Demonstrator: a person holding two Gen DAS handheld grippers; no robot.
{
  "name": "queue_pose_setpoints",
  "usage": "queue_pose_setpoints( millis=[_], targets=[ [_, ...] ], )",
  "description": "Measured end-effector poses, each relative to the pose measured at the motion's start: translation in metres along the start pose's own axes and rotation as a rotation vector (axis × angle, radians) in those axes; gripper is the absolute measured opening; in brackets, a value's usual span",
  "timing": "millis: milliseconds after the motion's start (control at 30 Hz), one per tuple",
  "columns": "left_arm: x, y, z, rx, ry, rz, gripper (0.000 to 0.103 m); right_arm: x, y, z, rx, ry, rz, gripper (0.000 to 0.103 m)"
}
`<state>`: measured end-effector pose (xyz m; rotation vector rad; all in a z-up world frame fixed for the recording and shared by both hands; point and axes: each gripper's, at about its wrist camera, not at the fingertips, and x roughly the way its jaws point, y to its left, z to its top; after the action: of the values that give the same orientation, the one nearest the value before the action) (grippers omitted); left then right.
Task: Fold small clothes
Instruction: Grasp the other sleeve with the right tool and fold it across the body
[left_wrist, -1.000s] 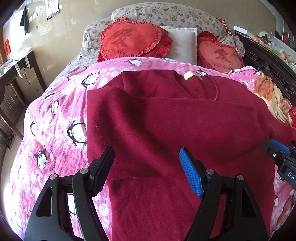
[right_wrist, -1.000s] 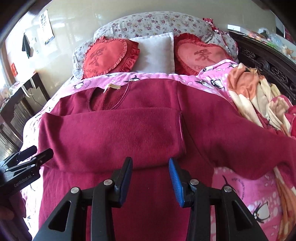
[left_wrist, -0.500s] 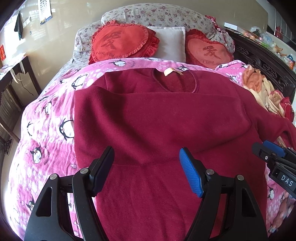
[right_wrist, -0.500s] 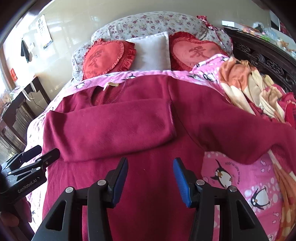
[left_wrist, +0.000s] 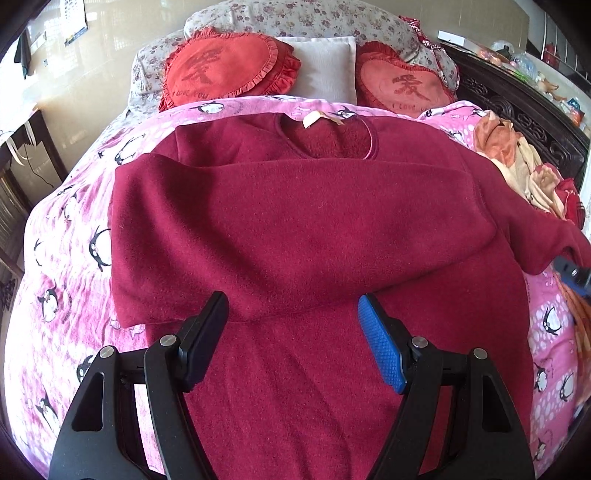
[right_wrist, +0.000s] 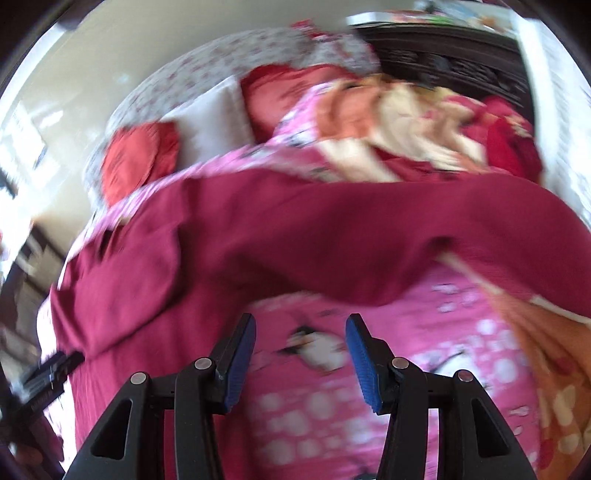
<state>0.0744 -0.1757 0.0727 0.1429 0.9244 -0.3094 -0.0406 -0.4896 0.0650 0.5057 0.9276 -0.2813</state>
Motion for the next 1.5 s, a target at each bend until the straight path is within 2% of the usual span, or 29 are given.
queue_pose_setpoints(
  millis=[200, 267, 333, 567, 667, 800, 900, 1033, 1167, 1333, 1500],
  targets=[
    [0.008, 0.0, -0.001, 0.009, 0.011, 0.008, 0.073, -0.006, -0.056, 0.023, 0.2, -0.04, 0.024, 0.05],
    [0.01, 0.001, -0.001, 0.014, 0.013, 0.012, 0.073, -0.005, -0.063, 0.031, 0.236, -0.052, 0.026, 0.051],
    [0.011, 0.002, -0.002, 0.014, 0.017, 0.013, 0.073, -0.002, -0.069, 0.037, 0.272, -0.052, 0.015, 0.057],
    [0.014, 0.012, 0.001, 0.012, 0.006, 0.045, 0.073, 0.015, -0.091, 0.044, 0.436, -0.08, 0.072, 0.057],
    [0.016, 0.018, 0.001, 0.002, 0.011, 0.053, 0.073, 0.019, -0.097, 0.044, 0.457, -0.101, 0.051, 0.056],
    [0.016, 0.024, 0.0, -0.011, 0.015, 0.055, 0.073, 0.026, -0.103, 0.046, 0.45, -0.128, 0.044, 0.026],
    [0.016, 0.029, -0.001, -0.016, 0.018, 0.053, 0.073, 0.017, -0.094, 0.047, 0.382, -0.149, 0.046, 0.012],
    [0.01, 0.045, -0.003, -0.041, 0.008, 0.06, 0.073, -0.017, -0.058, 0.059, 0.218, -0.238, 0.057, 0.009],
    [0.002, 0.074, -0.001, -0.091, -0.014, 0.107, 0.073, -0.046, -0.001, 0.075, 0.04, -0.292, 0.131, 0.009],
    [-0.008, 0.112, 0.003, -0.174, -0.032, 0.152, 0.073, -0.05, 0.105, 0.074, -0.191, -0.269, 0.277, 0.009],
    [-0.013, 0.136, 0.001, -0.199, -0.036, 0.191, 0.073, -0.019, 0.215, 0.038, -0.442, -0.185, 0.341, 0.009]
  ],
)
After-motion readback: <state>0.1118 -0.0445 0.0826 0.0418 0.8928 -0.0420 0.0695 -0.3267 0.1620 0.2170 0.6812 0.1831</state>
